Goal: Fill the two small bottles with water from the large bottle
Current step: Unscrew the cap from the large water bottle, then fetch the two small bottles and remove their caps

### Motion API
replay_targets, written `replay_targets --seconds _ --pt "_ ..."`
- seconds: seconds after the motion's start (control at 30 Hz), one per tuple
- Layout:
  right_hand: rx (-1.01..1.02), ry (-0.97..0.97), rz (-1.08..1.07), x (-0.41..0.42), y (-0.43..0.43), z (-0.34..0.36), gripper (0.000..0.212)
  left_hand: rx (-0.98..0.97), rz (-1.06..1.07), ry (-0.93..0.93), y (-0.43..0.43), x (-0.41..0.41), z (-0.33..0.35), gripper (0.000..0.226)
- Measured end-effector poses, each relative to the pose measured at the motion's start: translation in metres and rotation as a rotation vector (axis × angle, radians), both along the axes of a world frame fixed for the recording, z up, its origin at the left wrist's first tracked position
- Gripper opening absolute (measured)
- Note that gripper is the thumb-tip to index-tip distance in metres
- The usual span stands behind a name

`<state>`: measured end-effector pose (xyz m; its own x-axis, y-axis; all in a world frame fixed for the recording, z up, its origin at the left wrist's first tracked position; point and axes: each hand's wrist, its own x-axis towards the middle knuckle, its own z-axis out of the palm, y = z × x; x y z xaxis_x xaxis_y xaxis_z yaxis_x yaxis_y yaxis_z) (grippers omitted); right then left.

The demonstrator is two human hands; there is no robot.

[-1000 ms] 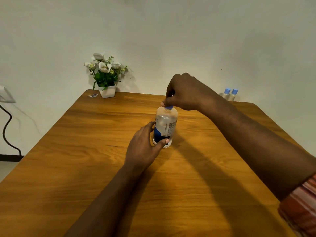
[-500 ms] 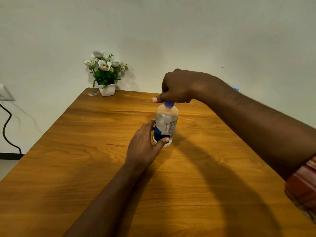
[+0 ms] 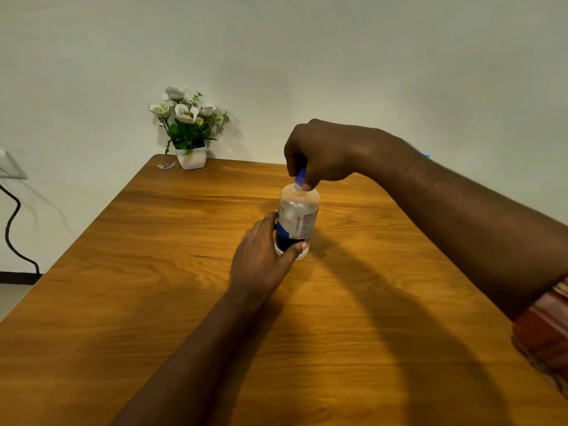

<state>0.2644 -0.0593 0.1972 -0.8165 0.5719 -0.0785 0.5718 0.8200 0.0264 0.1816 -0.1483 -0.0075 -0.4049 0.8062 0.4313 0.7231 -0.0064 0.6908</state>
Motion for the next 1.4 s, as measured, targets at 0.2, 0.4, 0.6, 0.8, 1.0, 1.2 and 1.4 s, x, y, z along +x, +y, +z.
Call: replay_targets --seconds 0.2,0.4,0.6,0.8,1.0,1.2,1.4 --pt "-0.134 0.404 -0.036 0.036 0.009 -0.012 0.037 0.005 0.001 -0.001 0.002 0.002 0.003 0.069" --pt "-0.230 0.750 -0.193 0.064 0.007 -0.060 0.049 -0.002 -0.005 -0.009 0.003 0.003 0.004 0.066" --pt "-0.350 1.001 -0.412 0.070 0.000 -0.122 0.039 -0.009 -0.024 -0.042 0.003 0.001 0.008 0.060" --pt "-0.391 0.970 -0.535 0.063 -0.003 -0.177 0.045 -0.012 -0.005 -0.051 0.004 -0.004 0.009 0.057" --pt "-0.420 1.003 -0.571 0.051 -0.005 -0.197 0.045 -0.055 0.003 -0.056 0.004 -0.005 0.008 0.067" --pt "-0.357 0.994 -0.541 0.053 -0.005 -0.199 0.053 -0.170 0.125 -0.071 -0.009 -0.003 0.006 0.084" --pt "-0.358 1.035 -0.522 0.071 -0.006 -0.200 0.062 -0.172 0.188 0.005 -0.041 0.019 0.018 0.059"
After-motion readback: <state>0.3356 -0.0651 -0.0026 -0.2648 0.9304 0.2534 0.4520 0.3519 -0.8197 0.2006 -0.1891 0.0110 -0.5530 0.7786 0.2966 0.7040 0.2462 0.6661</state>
